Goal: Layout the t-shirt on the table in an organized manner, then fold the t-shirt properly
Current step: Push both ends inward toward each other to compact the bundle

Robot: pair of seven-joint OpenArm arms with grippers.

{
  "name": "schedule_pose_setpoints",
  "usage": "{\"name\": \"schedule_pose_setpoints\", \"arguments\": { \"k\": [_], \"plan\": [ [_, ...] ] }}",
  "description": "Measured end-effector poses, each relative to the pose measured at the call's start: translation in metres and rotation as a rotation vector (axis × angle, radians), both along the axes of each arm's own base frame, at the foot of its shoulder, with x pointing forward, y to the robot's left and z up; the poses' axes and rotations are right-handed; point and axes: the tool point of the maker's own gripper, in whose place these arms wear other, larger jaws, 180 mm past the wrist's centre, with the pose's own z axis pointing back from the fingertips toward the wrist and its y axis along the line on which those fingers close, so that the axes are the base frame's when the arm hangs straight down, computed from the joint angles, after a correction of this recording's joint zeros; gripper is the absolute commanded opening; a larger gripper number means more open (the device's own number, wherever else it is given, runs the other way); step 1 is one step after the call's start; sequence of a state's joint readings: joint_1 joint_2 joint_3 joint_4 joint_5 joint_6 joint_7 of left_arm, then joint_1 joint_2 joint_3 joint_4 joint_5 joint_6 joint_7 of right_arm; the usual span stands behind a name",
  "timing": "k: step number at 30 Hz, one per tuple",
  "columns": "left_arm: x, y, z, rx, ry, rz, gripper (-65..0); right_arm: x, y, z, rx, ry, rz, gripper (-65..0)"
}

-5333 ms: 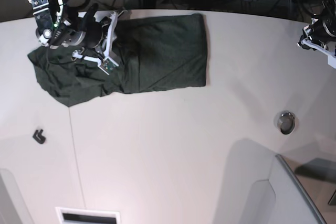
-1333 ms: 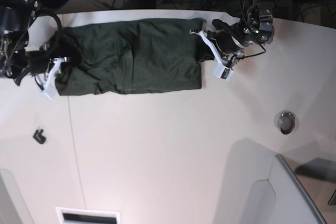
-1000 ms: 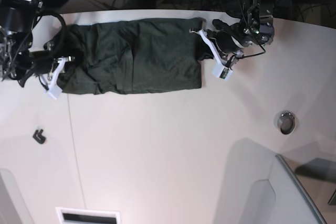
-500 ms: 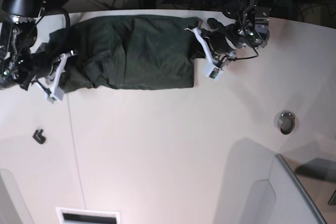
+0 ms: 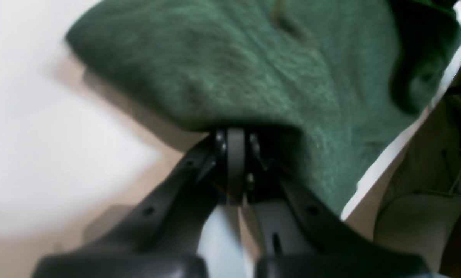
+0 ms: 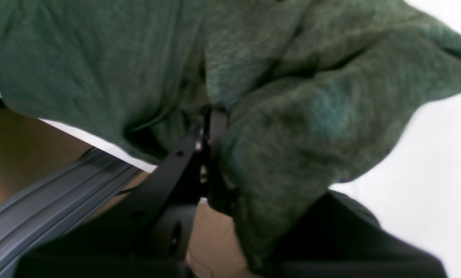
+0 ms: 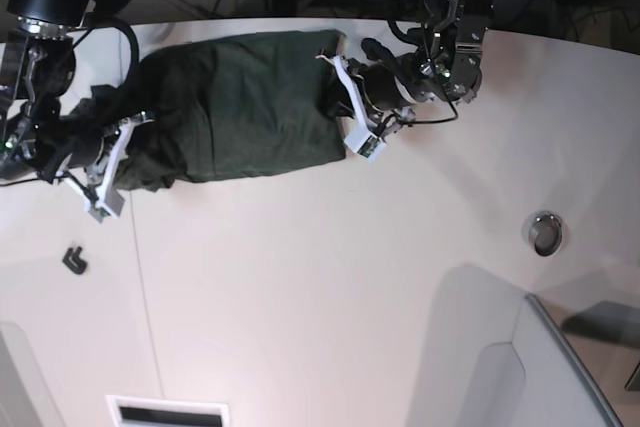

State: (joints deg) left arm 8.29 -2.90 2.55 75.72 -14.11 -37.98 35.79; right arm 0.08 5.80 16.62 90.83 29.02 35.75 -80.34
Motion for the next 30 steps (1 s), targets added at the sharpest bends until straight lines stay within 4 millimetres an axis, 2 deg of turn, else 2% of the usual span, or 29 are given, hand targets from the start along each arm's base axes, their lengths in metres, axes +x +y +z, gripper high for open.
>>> {"name": "schedule_pose_setpoints", "arguments": {
  "k": [6,14,19,26,30],
  "plan": [
    [0.000,0.000,0.000,0.000,0.000,0.002,-65.0,0.002,0.018,0.010,0.008,-0.014,-0.018,-64.2],
    [0.001,-0.005,0.001,-0.010,-0.001,0.003,-65.0,0.011,0.061,0.028,0.100,-0.035,-0.087,-64.2],
    [0.000,-0.005,0.001,-0.009,0.000,0.002,-65.0,0.005,0.065,0.024,0.120,0.005,-0.147,-64.2],
    [0.001,-0.005,0.001,-0.008,-0.002,0.002,-65.0,-0.004,0.065,0.019,0.119,0.028,-0.153,-64.2],
    [0.002,-0.005,0.004,-0.007,-0.013,0.000,-65.0,-0.006,0.071,0.016,0.136,0.042,-0.155,-64.2]
  ]
}}
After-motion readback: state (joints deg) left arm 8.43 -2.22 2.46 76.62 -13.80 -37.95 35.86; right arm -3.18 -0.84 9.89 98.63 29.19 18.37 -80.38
